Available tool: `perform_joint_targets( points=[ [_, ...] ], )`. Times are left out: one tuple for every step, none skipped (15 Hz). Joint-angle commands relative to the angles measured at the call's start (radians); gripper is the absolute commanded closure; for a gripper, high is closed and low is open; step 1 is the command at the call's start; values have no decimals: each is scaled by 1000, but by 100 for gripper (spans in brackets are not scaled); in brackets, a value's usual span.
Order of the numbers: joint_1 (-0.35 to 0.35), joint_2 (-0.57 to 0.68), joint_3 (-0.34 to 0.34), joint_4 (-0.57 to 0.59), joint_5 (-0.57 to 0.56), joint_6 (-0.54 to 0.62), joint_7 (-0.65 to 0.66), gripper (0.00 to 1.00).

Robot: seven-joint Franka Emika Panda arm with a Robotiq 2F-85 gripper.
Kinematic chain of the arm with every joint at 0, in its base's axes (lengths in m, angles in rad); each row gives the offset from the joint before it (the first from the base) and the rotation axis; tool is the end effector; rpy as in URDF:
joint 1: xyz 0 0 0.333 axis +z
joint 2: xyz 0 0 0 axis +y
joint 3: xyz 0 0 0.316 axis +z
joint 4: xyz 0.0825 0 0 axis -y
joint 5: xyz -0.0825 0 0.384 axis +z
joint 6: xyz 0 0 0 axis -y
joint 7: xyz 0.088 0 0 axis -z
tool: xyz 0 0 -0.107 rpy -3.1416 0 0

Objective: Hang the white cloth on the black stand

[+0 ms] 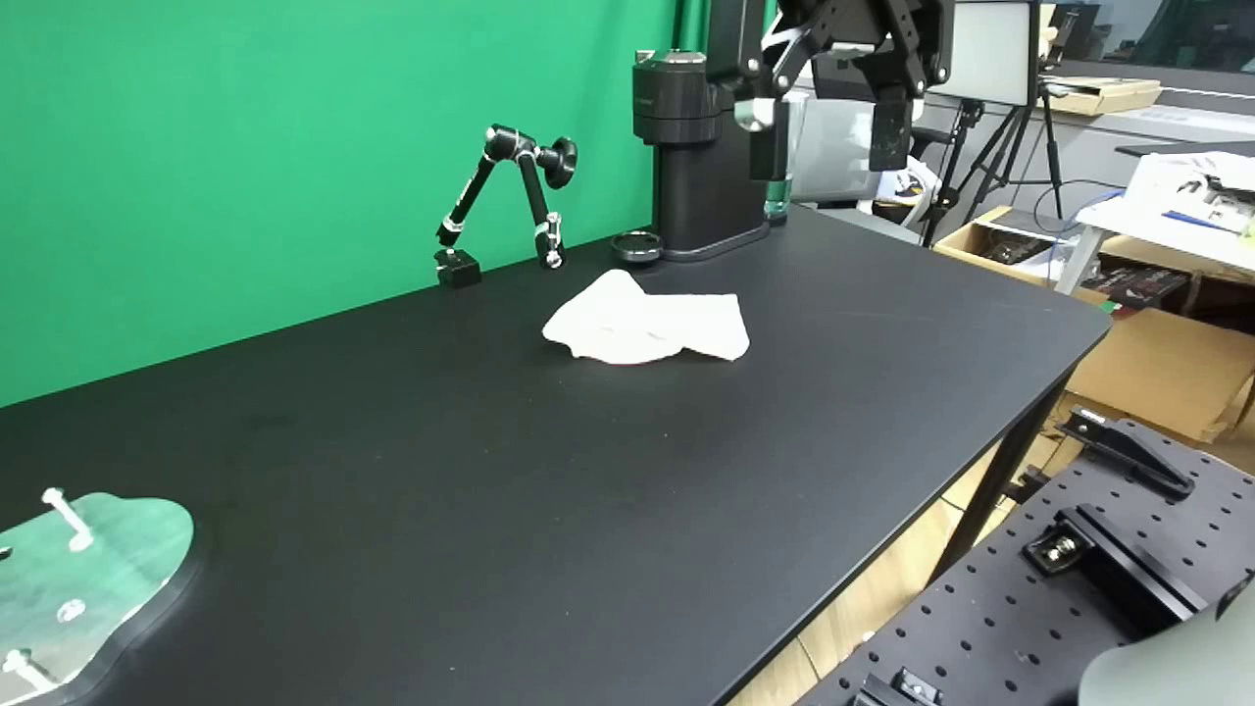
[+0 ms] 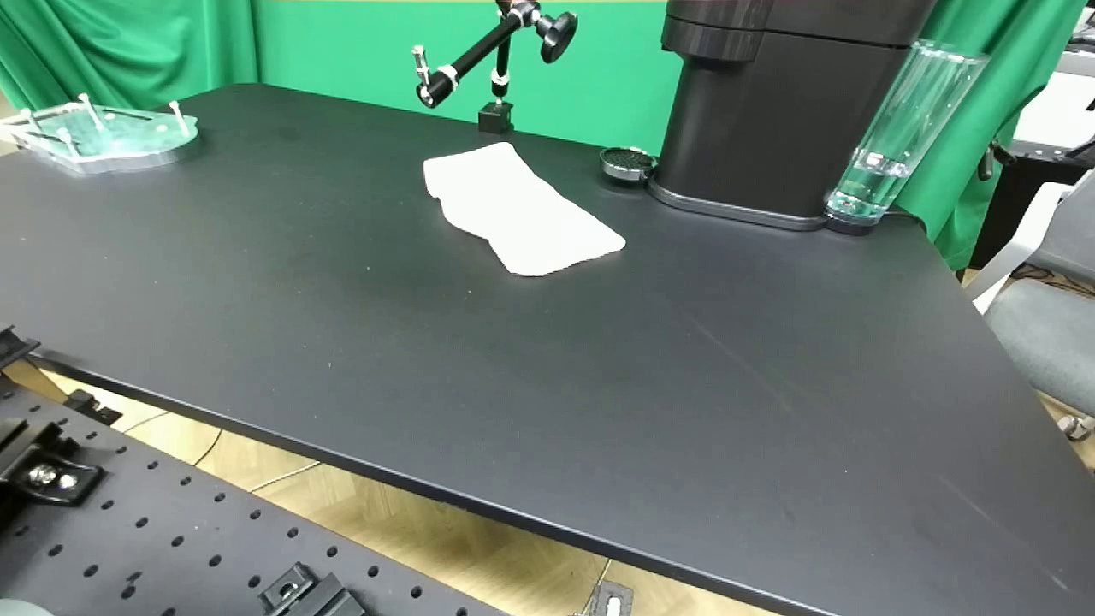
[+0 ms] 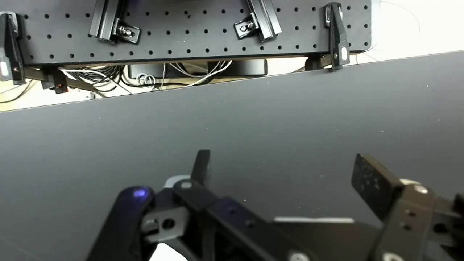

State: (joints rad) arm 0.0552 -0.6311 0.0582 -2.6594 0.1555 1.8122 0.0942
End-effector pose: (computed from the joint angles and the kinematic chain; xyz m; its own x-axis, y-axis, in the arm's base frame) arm 0.3213 0.0488 0.4180 0.9735 -0.0385 -0.2253 -0.0588 -0.9947 -0.0841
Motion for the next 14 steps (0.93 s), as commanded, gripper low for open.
perform_joint_targets(
  points=[
    [-3,0,2,1,1,-2,-1,0],
    [-10,-11,9,-7,-20,37,1,0],
    [-22,-8,9,-5,-35,62,10,0],
    [-42,-8,15,-8,-71,121,21,0],
    [-61,1,17,-10,-118,188,20,0],
    [-81,26,13,-1,-168,252,13,0],
    [-99,44,11,2,-212,319,14,0],
    [-117,76,9,15,-253,379,14,0],
    [-135,104,10,22,-292,436,20,0],
    [-152,134,13,32,-331,489,24,0],
    [-166,166,16,42,-371,539,22,0],
    [-182,195,22,54,-403,574,42,0],
    [-148,126,-2,7,-354,532,8,0],
    [-158,153,0,14,-375,562,10,0]
  ],
)
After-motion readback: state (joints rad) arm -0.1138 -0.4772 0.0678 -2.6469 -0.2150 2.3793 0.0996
